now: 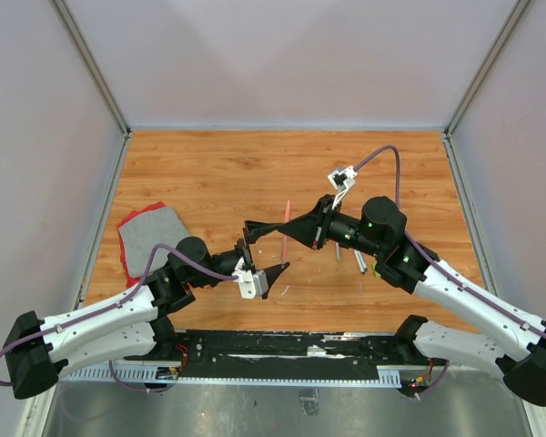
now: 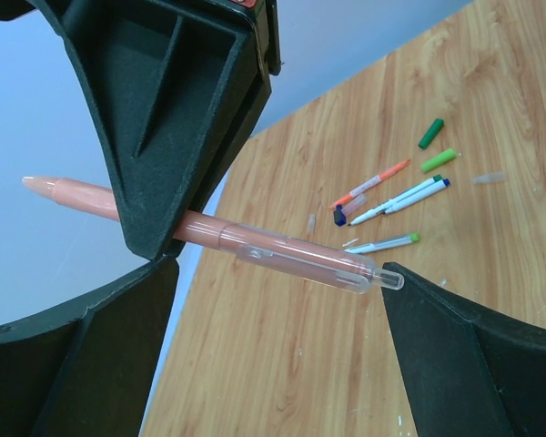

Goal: Insert the pens into the pen caps
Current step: Press the pen cap onto the pen, then place the pen at the center of the board, then pick up the pen from the center of the board.

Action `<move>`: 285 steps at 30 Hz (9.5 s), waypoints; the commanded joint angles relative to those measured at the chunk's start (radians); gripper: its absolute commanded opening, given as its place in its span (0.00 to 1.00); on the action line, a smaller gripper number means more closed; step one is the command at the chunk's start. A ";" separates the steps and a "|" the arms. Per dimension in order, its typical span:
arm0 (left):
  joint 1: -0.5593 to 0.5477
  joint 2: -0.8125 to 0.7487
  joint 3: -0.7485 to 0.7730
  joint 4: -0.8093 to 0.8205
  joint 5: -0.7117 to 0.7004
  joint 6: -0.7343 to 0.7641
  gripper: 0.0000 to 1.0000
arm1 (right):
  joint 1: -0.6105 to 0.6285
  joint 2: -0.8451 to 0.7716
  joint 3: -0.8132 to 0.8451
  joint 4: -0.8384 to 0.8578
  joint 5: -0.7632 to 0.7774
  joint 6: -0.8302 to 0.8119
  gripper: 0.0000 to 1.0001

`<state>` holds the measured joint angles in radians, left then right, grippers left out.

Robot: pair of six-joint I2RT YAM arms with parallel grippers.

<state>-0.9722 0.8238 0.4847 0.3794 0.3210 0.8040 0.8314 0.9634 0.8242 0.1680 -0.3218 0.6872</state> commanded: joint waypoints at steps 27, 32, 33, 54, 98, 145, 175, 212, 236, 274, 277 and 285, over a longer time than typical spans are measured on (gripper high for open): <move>-0.013 -0.014 0.006 0.056 0.001 -0.002 1.00 | 0.065 0.007 -0.030 -0.017 -0.026 -0.046 0.01; -0.013 -0.017 0.006 0.058 -0.004 -0.001 1.00 | 0.075 0.008 -0.036 -0.023 -0.031 -0.052 0.01; -0.013 -0.017 0.007 0.059 -0.005 -0.001 1.00 | 0.077 0.007 -0.038 -0.023 -0.032 -0.052 0.01; -0.013 -0.017 0.006 0.036 0.033 0.006 1.00 | 0.089 -0.023 0.043 -0.048 0.163 -0.108 0.00; 0.464 0.018 0.390 -0.796 -0.320 -1.145 1.00 | 0.051 0.306 0.151 -0.345 0.464 -0.072 0.04; 0.479 -0.229 0.372 -1.029 -0.671 -1.295 1.00 | 0.042 1.174 0.697 -0.403 0.382 0.134 0.22; 0.479 -0.165 0.376 -1.007 -0.664 -1.308 1.00 | 0.037 0.923 0.482 -0.357 0.363 0.050 0.42; 0.480 0.045 0.368 -0.755 -0.654 -1.217 1.00 | -0.186 0.008 0.035 -0.667 0.500 -0.258 0.99; 0.360 0.499 0.354 -0.223 -0.693 -1.245 1.00 | -0.486 0.144 0.062 -0.651 0.352 -0.241 0.98; 0.253 0.694 0.373 -0.049 -0.746 -1.237 1.00 | -0.567 0.267 0.139 -0.742 0.312 -0.277 0.98; 0.253 0.688 0.329 -0.027 -0.750 -1.232 1.00 | -0.567 0.281 0.167 -0.777 0.307 -0.285 0.99; 0.253 0.723 0.336 -0.051 -0.822 -1.209 1.00 | -0.567 0.280 0.163 -0.806 0.354 -0.276 0.99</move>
<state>-0.7170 1.5234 0.8101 0.3069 -0.4515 -0.4278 0.2775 1.2430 0.9604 -0.5903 -0.0025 0.4164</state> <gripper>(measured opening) 0.994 0.985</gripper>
